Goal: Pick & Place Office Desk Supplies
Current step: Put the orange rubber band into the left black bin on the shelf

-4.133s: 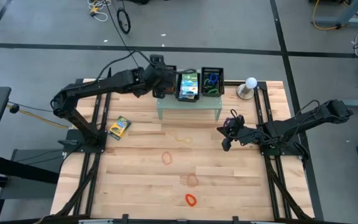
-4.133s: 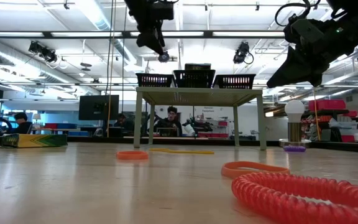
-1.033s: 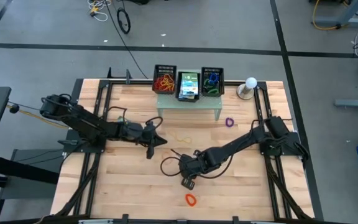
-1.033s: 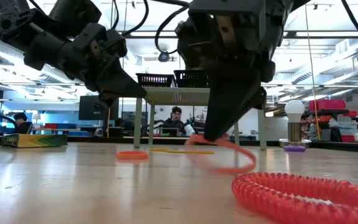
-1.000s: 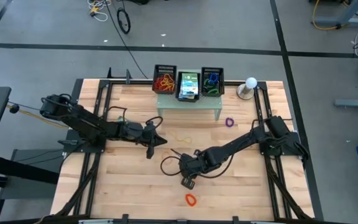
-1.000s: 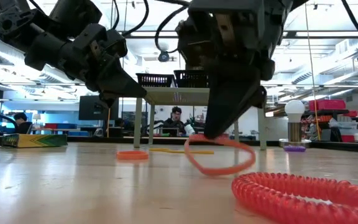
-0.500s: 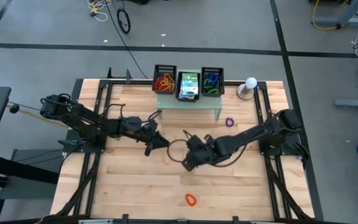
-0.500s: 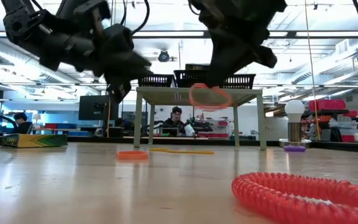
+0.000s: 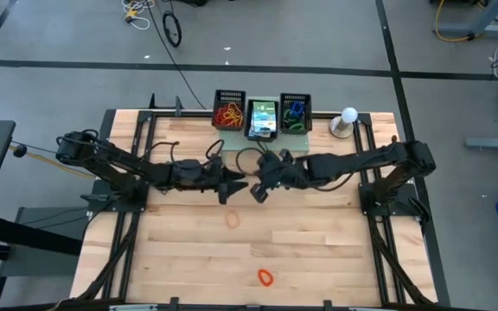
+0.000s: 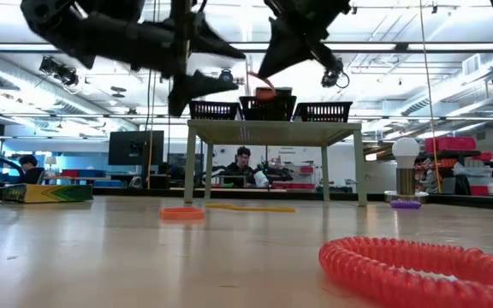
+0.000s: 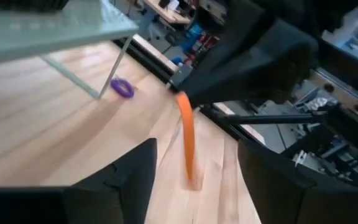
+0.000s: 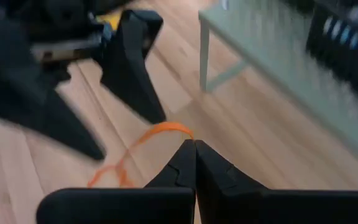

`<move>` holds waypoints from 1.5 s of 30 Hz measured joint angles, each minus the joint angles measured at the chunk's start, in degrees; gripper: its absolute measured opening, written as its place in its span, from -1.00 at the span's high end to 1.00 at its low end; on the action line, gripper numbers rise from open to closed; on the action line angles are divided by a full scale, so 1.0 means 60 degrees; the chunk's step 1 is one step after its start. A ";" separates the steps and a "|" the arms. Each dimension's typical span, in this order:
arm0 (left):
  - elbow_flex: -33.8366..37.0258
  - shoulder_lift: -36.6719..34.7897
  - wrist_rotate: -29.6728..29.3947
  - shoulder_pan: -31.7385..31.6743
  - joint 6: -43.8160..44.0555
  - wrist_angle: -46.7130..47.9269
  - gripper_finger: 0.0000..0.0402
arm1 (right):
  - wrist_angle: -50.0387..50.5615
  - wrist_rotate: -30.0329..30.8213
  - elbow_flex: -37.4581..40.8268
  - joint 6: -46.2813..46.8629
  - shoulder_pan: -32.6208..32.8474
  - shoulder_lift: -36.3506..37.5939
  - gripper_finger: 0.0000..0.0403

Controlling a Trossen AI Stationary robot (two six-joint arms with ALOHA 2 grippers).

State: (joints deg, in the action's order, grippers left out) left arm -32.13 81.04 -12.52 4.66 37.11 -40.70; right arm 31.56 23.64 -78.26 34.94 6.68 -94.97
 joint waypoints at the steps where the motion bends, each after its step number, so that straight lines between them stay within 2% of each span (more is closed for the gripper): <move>1: -0.0139 0.0003 -0.0096 0.0069 -0.0115 0.0060 -0.18 | -0.0159 -0.0003 0.0000 -0.0258 -0.0076 0.0026 1.00; 4: -0.0561 -0.0004 -0.0306 0.0317 -0.0929 0.0073 -0.19 | -0.0523 -0.0176 0.0000 -0.0825 -0.0258 0.0031 1.00; 6: -0.0825 -0.0004 -0.0818 0.0457 -0.1171 0.0543 -0.17 | -0.0940 -0.0247 -0.0001 -0.0945 -0.0288 0.0040 1.00; 10: -0.1133 0.0000 -0.1484 0.0609 -0.1178 0.1336 -0.02 | -0.1311 -0.0277 -0.0007 -0.0980 -0.0195 0.0046 1.00; 14: -0.1142 0.0000 -0.1621 0.0686 -0.1070 0.1637 0.29 | -0.1671 -0.0252 -0.0007 -0.0881 -0.0058 0.0046 1.00; 20: -0.1142 -0.0033 -0.1445 0.0730 -0.1017 0.1810 0.86 | -0.2029 0.0021 -0.0007 -0.0793 0.0066 0.0046 1.00; 22: -0.1142 -0.0115 -0.1374 0.0728 -0.0998 0.1863 0.95 | -0.2023 0.0029 -0.0007 -0.0725 0.0067 0.0046 1.00; 28: -0.1142 -0.0380 -0.1386 0.0657 -0.0646 0.2466 0.97 | -0.2112 0.0248 -0.0007 -0.0903 0.0066 0.0046 0.96; 39: -0.1139 -0.1414 -0.1549 0.0638 -0.0195 0.4384 0.98 | -0.1764 0.0788 0.0000 -0.0468 0.0055 0.0476 0.47; 42: -0.1139 -0.1794 -0.1590 0.0635 -0.0100 0.4924 0.98 | -0.1549 0.0817 0.0000 -0.1093 0.0016 0.0691 0.43; 45: -0.1139 -0.2134 -0.1673 0.0592 0.0267 0.5453 0.98 | -0.1496 0.0822 0.0000 -0.1827 -0.0031 0.0932 0.50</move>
State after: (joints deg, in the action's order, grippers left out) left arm -38.96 68.23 -22.56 8.21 38.71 -7.98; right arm 22.59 28.57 -78.26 23.98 6.49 -89.38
